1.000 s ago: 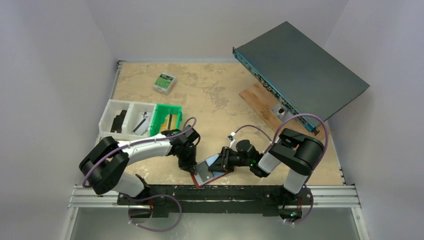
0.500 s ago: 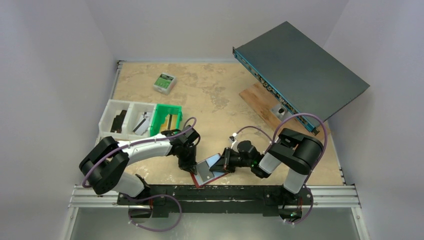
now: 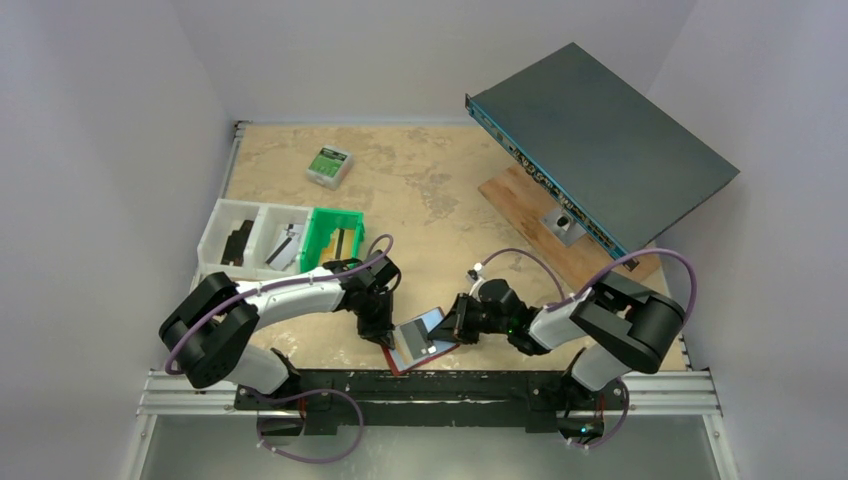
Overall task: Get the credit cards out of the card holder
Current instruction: Remove the credit card from the card holder.
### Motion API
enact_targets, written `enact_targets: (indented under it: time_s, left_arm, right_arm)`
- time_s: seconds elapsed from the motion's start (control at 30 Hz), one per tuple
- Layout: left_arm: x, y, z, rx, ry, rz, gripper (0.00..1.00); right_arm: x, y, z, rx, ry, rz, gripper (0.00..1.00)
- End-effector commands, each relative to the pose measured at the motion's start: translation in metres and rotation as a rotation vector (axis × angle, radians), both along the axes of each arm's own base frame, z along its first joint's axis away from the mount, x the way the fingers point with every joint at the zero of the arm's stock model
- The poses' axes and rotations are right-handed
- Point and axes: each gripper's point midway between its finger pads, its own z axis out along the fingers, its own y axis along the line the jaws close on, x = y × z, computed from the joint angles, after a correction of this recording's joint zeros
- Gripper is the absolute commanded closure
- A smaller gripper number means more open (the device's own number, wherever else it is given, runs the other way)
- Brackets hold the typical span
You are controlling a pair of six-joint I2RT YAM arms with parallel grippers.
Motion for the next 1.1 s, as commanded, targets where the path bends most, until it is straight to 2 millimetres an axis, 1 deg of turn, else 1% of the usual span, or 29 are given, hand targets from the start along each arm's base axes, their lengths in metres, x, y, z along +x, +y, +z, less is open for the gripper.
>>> enact_targets:
  time_s: [0.0,0.07,0.17,0.2,0.27,0.4,0.5,0.57,0.73,0.8,0.87,1.07]
  left_arm:
    - [0.0,0.047,-0.036,0.223,-0.045,-0.008,1.0]
    - [0.0,0.047,-0.036,0.221,-0.044,-0.008,1.0]
    - [0.0,0.046,-0.036,0.219,-0.044,-0.01,1.0]
    - [0.001,0.045,-0.036,0.216,-0.044,-0.011,1.0]
    - [0.001,0.044,-0.036,0.211,-0.045,-0.013,1.0]
    - [0.002,0.042,-0.035,0.206,-0.045,-0.014,1.0]
    - [0.002,0.041,-0.036,0.205,-0.041,-0.016,1.0]
    - [0.003,0.041,-0.035,0.202,-0.044,-0.016,1.0]
    - [0.002,0.042,-0.036,0.206,-0.041,-0.02,1.0]
    - [0.002,0.042,-0.035,0.208,-0.042,-0.021,1.0]
    - [0.002,0.043,-0.035,0.211,-0.041,-0.022,1.0]
    - [0.001,0.043,-0.035,0.212,-0.041,-0.025,1.0]
  right_arm:
    - [0.003,-0.014,-0.015,-0.084,-0.011,-0.025,1.0]
    - [0.002,-0.011,-0.014,-0.074,-0.012,-0.01,0.96]
    - [0.001,-0.004,-0.009,-0.04,-0.017,0.02,0.81]
    - [0.001,-0.002,-0.008,-0.03,-0.019,0.026,0.78]
    - [0.0,0.0,-0.008,-0.024,-0.017,0.042,0.73]
    - [-0.002,0.005,-0.011,-0.021,-0.012,0.072,0.7]
    - [-0.001,0.007,-0.014,-0.021,-0.007,0.076,0.71]
    - [-0.002,0.008,-0.014,-0.017,-0.001,0.08,0.74]
    - [-0.004,0.004,-0.015,-0.028,0.006,0.072,0.88]
    - [-0.002,0.001,-0.015,-0.039,0.0,0.06,0.95]
    - [0.001,-0.003,-0.014,-0.055,-0.01,0.041,1.0]
    - [0.015,-0.024,-0.007,-0.133,-0.069,-0.031,1.0]
